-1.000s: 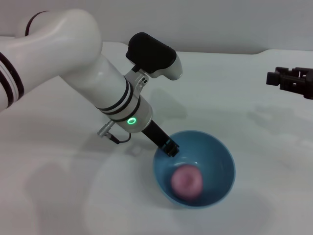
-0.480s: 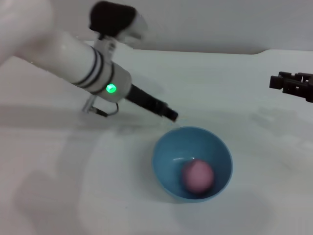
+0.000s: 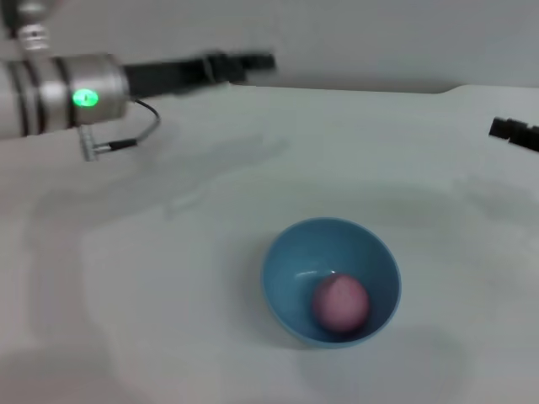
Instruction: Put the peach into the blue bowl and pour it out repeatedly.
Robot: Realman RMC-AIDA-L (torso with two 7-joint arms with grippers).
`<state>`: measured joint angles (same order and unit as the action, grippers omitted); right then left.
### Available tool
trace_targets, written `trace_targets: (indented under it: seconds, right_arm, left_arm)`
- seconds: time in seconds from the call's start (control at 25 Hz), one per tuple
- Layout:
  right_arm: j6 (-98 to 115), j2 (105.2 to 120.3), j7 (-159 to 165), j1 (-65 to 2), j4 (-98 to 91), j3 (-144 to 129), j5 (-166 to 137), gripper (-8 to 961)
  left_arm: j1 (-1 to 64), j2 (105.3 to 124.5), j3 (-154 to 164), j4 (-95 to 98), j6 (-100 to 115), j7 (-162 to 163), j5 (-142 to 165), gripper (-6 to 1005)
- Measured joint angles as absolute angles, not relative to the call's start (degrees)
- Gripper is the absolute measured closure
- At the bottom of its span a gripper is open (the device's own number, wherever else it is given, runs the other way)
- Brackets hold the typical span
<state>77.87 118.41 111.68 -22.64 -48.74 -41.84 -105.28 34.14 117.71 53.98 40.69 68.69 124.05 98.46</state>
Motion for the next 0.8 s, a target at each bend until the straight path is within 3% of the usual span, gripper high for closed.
trace_targets:
  seconds: [0.48, 0.8]
  right_arm:
    - [76.17, 117.42, 105.08, -21.49, -28.00, -22.69, -84.59, 547]
    - [76.95, 118.95, 55.30, -19.11, -13.03, -17.20, -67.76, 547]
  left_arm:
    - [25.70, 118.26, 33.12, 18.97, 79.94, 93.10, 63.35, 356]
    - [24.84, 118.54, 32.06, 8.07, 78.73, 42.28, 55.53, 357]
